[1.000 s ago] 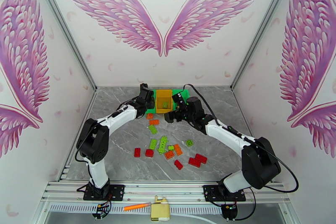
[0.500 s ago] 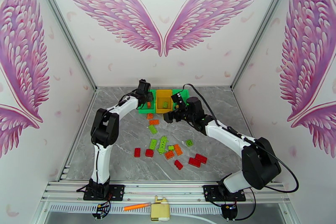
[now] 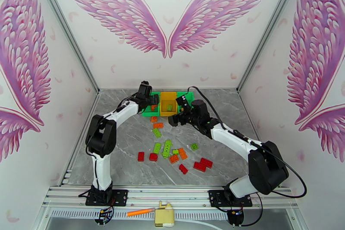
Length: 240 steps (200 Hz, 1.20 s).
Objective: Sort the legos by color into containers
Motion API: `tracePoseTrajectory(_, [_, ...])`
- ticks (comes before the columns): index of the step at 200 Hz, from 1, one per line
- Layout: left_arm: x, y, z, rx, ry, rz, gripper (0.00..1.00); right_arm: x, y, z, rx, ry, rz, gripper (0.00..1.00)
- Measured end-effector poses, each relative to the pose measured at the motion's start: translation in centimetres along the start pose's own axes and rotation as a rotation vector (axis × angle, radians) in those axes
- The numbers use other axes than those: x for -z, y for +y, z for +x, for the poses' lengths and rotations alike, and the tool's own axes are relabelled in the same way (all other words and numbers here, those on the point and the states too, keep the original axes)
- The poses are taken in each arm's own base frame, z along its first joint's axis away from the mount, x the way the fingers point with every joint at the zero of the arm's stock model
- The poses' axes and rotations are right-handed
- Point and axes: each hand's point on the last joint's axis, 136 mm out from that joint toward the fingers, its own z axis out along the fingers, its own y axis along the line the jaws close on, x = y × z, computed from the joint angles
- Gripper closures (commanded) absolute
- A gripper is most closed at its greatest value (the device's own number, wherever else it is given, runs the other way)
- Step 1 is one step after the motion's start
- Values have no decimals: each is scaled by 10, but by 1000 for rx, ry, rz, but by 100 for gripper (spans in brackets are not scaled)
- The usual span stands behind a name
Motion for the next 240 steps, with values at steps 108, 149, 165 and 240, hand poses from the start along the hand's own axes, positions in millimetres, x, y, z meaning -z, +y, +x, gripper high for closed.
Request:
tracePoseTrajectory(108, [138, 43, 6, -13, -228, 30, 1, -57, 42, 48, 43, 175, 83, 1])
tracePoseTrajectory(149, [143, 98, 7, 111, -216, -77, 1, -86, 71, 68, 117, 257, 105, 1])
tracePoseTrajectory(165, [141, 115, 15, 150, -190, -113, 1, -98, 79, 76, 135, 291, 109, 1])
tracePoseTrajectory(240, [138, 125, 22, 199, -159, -121, 1, -129, 76, 118, 131, 447, 158, 1])
